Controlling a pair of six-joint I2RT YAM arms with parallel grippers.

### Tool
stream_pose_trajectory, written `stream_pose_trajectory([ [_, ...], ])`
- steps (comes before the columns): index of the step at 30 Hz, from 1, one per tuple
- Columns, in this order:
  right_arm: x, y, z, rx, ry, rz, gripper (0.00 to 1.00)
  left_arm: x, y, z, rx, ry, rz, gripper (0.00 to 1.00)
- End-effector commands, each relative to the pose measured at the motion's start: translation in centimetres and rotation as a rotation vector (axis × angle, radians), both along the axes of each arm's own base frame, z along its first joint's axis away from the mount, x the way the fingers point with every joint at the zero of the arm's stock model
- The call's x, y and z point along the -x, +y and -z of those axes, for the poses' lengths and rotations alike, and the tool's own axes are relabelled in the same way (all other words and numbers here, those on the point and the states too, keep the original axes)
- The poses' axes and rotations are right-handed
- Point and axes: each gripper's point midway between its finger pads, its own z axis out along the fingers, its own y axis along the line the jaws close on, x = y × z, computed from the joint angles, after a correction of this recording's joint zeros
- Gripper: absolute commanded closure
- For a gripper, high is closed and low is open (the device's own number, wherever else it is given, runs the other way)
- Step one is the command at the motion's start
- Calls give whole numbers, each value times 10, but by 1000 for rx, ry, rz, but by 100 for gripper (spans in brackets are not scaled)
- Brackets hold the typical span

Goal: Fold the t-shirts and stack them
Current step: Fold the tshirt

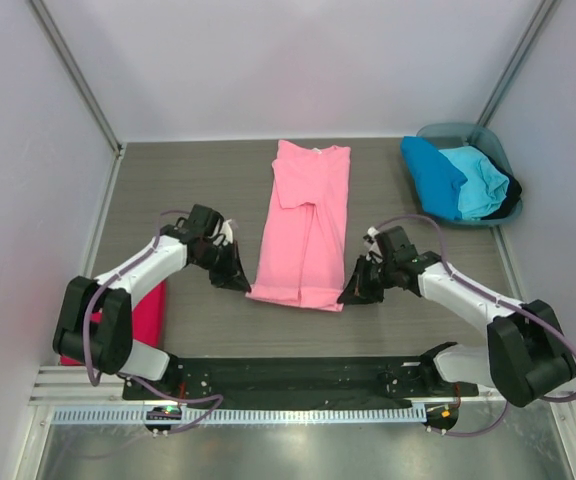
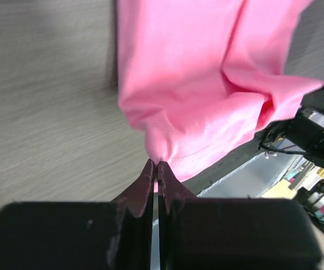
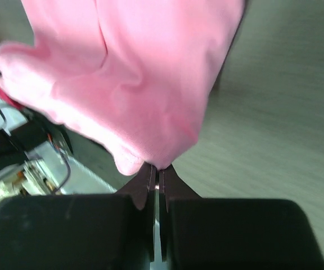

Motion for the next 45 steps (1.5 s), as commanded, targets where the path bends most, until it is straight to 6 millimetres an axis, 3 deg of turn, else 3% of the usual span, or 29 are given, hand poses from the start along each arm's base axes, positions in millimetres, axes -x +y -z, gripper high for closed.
stream_pose_trajectory([
  [1, -31, -11, -15, -17, -109, 35, 99, -26, -3, -23, 10, -129, 48, 100],
  [6, -64, -13, -30, -44, -224, 63, 99, -67, -13, -38, 3, -235, 102, 100],
  [10, -105, -17, -50, -46, -315, 82, 99, -107, -23, -58, 5, -311, 109, 100],
  [12, -124, -23, -49, -27, -335, 87, 99, -119, -27, -52, -3, -306, 115, 100],
  [14, -148, -25, -62, -27, -382, 97, 99, -139, -32, -53, -5, -326, 116, 100],
  [15, -157, -27, -55, -19, -369, 102, 99, -146, -34, -53, -9, -331, 116, 100],
  [16, -172, -29, -65, -17, -410, 99, 99, -153, -35, -52, -10, -335, 114, 100],
  [17, -180, -31, -63, -9, -411, 101, 99, -165, -38, -61, -3, -362, 110, 100],
  [18, -187, -33, -55, 3, -397, 103, 99, -171, -38, -51, -11, -346, 109, 100],
  [19, -200, -36, -60, 4, -414, 109, 99, -178, -37, -50, -16, -347, 103, 100],
  [20, -207, -37, -59, 7, -417, 110, 99, -191, -39, -57, -12, -372, 96, 100],
  [22, -222, -38, -53, 14, -409, 114, 99, -206, -39, -47, -21, -365, 84, 100],
  [24, -233, -41, -49, 20, -410, 116, 99, -226, -37, -53, -21, -399, 69, 100],
  [25, -243, -42, -46, 25, -411, 119, 99, -232, -37, -42, -25, -382, 67, 100],
  [28, -261, -43, -47, 29, -429, 121, 99, -249, -39, -35, -18, -381, 62, 100],
  [29, -265, -44, -39, 33, -411, 122, 99, -252, -40, -32, -13, -378, 62, 100],
  [34, -283, -41, -32, 38, -418, 113, 99, -266, -43, -26, -1, -377, 56, 100],
  [42, -292, -41, -25, 47, -416, 110, 98, -277, -41, -20, -4, -391, 39, 98],
  [43, -293, -41, -26, 49, -424, 106, 93, -278, -40, -19, -13, -395, 37, 93],
  [44, -293, -42, -27, 54, -428, 104, 77, -279, -39, -19, -17, -400, 35, 91],
  [45, -294, -42, -30, 57, -440, 103, 68, -278, -37, -18, -25, -398, 30, 90],
])
